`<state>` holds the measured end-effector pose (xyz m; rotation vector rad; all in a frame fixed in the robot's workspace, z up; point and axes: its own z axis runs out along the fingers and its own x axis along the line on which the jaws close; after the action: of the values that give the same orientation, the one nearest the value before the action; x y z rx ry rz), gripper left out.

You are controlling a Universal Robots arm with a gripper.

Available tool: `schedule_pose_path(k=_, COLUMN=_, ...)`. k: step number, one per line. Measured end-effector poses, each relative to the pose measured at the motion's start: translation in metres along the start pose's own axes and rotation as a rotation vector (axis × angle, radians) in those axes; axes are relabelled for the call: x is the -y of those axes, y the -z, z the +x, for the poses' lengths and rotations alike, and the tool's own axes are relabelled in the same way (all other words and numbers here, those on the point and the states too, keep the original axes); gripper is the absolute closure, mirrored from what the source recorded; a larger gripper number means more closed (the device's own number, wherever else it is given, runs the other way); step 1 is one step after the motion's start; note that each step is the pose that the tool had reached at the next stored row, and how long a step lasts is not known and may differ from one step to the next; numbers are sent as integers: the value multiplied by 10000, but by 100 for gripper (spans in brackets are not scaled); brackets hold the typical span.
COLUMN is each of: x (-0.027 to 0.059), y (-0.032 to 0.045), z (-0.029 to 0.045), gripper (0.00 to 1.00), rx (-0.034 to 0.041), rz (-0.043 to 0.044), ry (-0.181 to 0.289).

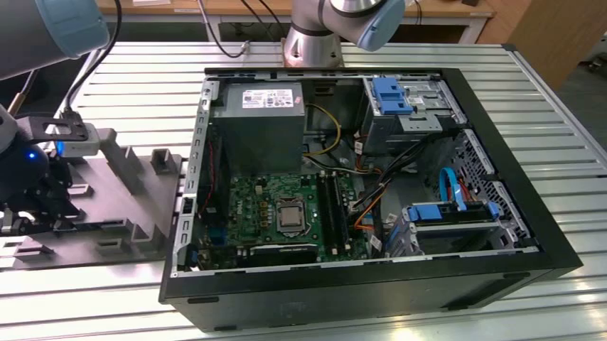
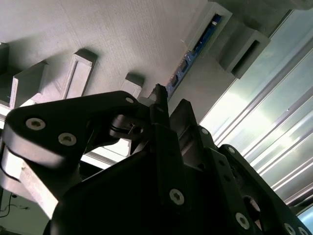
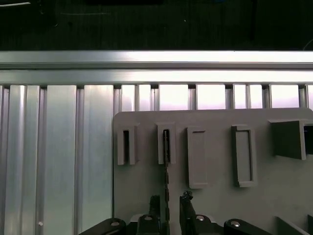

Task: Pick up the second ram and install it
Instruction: 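Pick up the second ram and move it above second insertion slot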

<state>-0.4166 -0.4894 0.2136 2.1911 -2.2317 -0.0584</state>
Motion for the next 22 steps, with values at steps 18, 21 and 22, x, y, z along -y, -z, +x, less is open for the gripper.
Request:
schedule_pose_path(k=18, x=-27, y=-123, z=3, gripper=70, rx=-56, rz=5, ry=207)
schedule_pose_path(k=21, x=-32, y=-144, z=3, gripper=70, rx=-61, rz=4, ry=231)
schedule_pose_path(k=22, x=-33, y=-144, z=3, gripper=70, rx=-62, rz=2, ry=233)
